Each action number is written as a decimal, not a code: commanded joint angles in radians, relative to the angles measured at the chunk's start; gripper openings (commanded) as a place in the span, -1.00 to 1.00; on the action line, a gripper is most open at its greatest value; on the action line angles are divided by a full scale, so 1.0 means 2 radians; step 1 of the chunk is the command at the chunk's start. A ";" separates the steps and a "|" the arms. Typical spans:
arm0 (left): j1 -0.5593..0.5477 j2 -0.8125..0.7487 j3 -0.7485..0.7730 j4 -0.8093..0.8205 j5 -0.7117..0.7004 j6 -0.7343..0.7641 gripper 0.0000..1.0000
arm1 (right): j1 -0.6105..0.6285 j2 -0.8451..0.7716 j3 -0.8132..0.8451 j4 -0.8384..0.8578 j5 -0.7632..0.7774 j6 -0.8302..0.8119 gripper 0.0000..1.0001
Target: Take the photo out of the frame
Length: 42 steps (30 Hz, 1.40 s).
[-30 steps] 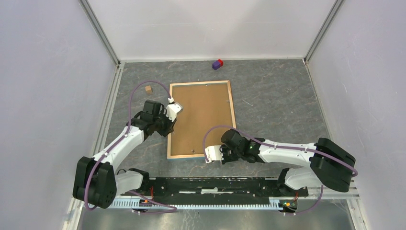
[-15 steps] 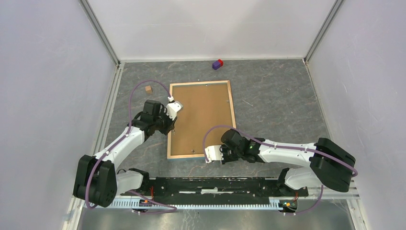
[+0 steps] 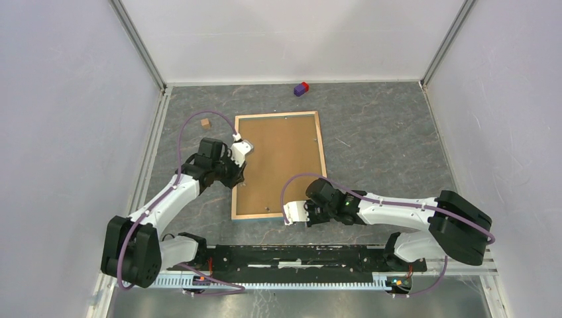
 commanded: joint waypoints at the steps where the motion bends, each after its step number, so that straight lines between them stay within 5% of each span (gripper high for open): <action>1: 0.000 -0.017 0.035 -0.016 0.018 -0.063 -0.96 | -0.002 0.039 -0.024 -0.031 0.003 -0.010 -1.00; 16: 0.002 -0.010 0.033 0.013 -0.050 -0.086 -0.96 | -0.002 0.042 -0.021 -0.029 0.001 -0.007 -1.00; 29: 0.008 0.096 0.169 0.036 -0.115 -0.104 -0.96 | -0.002 0.034 -0.027 -0.038 -0.015 -0.016 -1.00; 42: 0.008 0.192 0.199 0.089 -0.144 -0.105 -0.96 | -0.002 0.026 -0.033 -0.048 -0.038 -0.023 -1.00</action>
